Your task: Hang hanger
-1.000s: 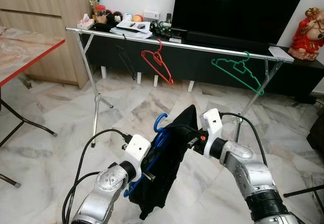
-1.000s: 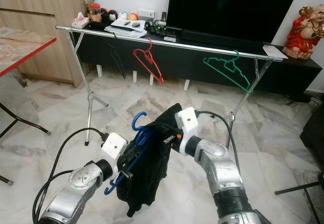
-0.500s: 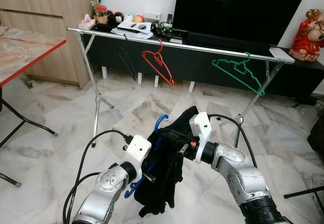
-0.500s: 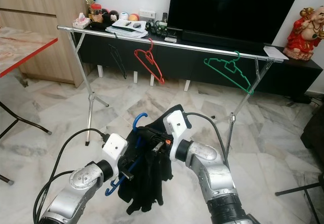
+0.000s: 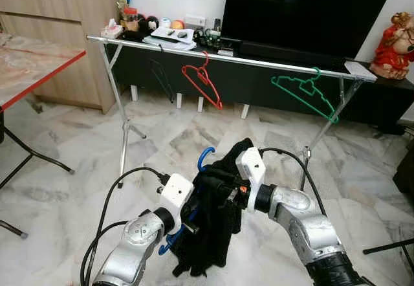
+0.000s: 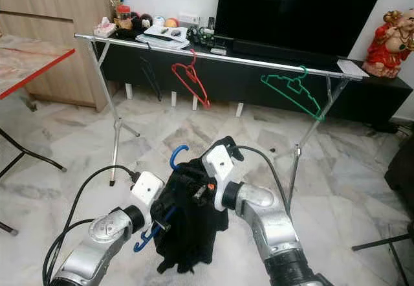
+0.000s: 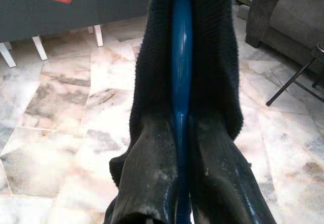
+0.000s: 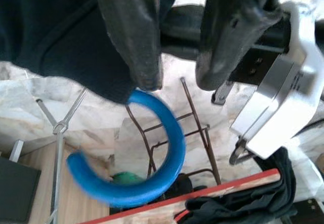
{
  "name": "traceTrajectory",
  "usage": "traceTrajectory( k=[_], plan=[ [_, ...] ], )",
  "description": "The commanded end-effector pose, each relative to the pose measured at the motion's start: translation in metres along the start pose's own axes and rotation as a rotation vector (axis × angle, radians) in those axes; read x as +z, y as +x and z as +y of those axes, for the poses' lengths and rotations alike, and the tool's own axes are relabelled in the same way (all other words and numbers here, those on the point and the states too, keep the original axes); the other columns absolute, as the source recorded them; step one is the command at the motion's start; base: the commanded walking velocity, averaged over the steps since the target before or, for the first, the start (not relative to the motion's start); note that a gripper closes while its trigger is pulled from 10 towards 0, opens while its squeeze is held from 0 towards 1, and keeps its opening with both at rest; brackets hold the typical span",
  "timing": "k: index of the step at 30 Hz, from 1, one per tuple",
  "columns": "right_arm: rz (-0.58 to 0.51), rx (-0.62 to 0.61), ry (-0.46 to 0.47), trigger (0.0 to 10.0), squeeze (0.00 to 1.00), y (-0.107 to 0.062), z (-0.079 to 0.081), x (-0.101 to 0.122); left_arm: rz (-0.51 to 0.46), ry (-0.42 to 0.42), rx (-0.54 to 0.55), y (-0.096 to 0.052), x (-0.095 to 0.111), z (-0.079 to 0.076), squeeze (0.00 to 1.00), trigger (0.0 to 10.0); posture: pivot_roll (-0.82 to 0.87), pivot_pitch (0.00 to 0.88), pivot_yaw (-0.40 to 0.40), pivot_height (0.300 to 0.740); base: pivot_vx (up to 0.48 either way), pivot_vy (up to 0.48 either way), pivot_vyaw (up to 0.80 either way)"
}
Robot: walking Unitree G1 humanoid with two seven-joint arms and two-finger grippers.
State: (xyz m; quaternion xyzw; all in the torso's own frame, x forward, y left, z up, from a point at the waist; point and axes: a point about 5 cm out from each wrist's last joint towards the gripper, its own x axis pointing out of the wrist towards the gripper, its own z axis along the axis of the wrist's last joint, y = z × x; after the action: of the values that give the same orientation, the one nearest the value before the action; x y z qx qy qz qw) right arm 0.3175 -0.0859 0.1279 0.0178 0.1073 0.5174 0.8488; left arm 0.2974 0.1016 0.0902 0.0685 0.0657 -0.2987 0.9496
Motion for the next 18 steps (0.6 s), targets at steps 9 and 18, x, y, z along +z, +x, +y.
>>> traceTrajectory(
  k=[9, 18],
  plan=[
    [0.09, -0.08, -0.223, 10.0, 1.0, -0.019, -0.016, 0.017, -0.024, 0.027, -0.037, -0.001, 0.005, 0.001, 0.0, 10.0, 0.12, 0.0, -0.128, 0.74, 0.0, 0.0, 0.0],
    [0.069, -0.178, -0.297, 10.0, 1.0, -0.04, -0.037, 0.042, 0.009, 0.044, -0.055, -0.007, -0.004, 0.004, 0.0, 10.0, 0.12, 0.0, -0.127, 0.74, 0.0, 0.0, 0.0]
  ],
)
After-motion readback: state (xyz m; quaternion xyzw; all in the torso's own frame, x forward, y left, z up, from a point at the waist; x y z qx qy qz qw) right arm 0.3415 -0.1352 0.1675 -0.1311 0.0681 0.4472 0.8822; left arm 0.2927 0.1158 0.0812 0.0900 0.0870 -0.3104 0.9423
